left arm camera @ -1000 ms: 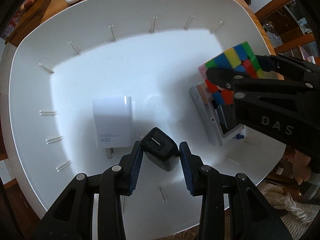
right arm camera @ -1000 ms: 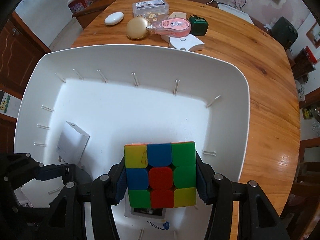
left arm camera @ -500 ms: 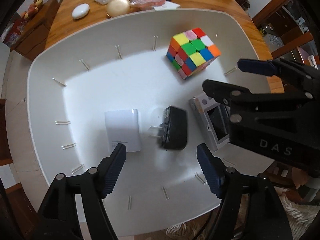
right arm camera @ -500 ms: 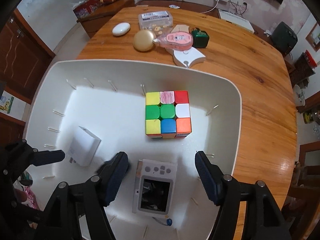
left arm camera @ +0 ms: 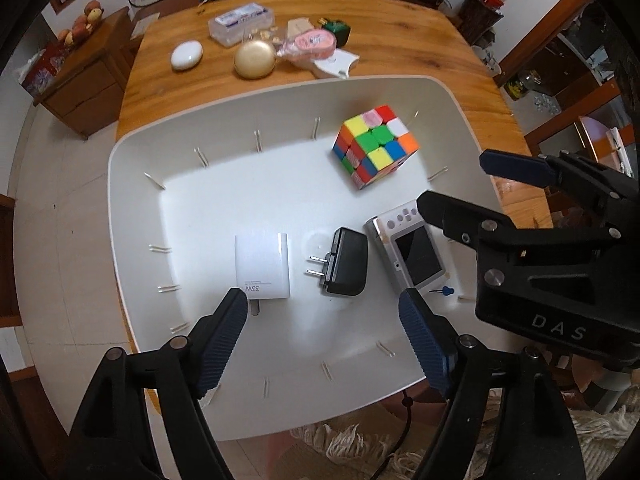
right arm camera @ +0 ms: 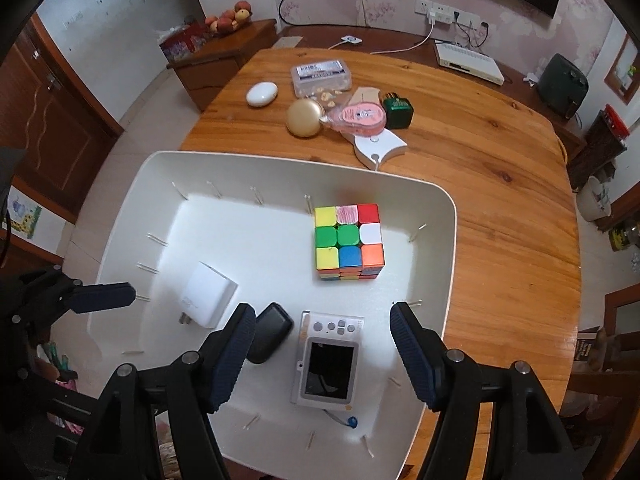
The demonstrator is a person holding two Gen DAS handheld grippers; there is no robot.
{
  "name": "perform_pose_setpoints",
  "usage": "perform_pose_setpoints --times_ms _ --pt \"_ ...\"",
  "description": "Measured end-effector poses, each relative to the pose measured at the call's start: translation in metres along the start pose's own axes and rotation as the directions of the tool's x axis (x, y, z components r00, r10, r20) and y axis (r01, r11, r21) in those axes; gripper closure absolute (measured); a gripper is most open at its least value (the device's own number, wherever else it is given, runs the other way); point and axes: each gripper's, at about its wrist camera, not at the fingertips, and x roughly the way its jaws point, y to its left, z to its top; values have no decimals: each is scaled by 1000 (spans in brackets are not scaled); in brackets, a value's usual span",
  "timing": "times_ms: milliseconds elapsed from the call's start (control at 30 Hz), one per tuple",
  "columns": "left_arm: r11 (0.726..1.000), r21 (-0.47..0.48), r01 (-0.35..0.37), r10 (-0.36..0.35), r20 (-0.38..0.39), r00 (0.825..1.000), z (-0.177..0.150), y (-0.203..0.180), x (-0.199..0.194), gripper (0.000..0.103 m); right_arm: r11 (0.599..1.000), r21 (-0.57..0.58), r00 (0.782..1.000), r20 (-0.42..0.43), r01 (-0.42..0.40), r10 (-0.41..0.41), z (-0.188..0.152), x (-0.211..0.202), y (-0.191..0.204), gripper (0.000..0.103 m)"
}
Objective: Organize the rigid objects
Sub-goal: 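Release the black charger in the tray with the left tool while the right tool releases the cube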
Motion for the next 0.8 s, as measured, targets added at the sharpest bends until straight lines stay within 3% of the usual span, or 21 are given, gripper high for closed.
perform_pose_setpoints --times_ms 333,567,800 --pt "999 29 -26 23 96 995 4 -7 -35 22 998 38 998 50 -48 46 -2 -33 -1 32" --pt "998 35 -48 42 153 987 13 -9 -57 21 996 83 993 117 -26 16 0 -65 -7 32" --pt "997 21 -71 63 240 969 27 -3 -83 21 993 122 985 174 0 -22 8 -88 -20 33"
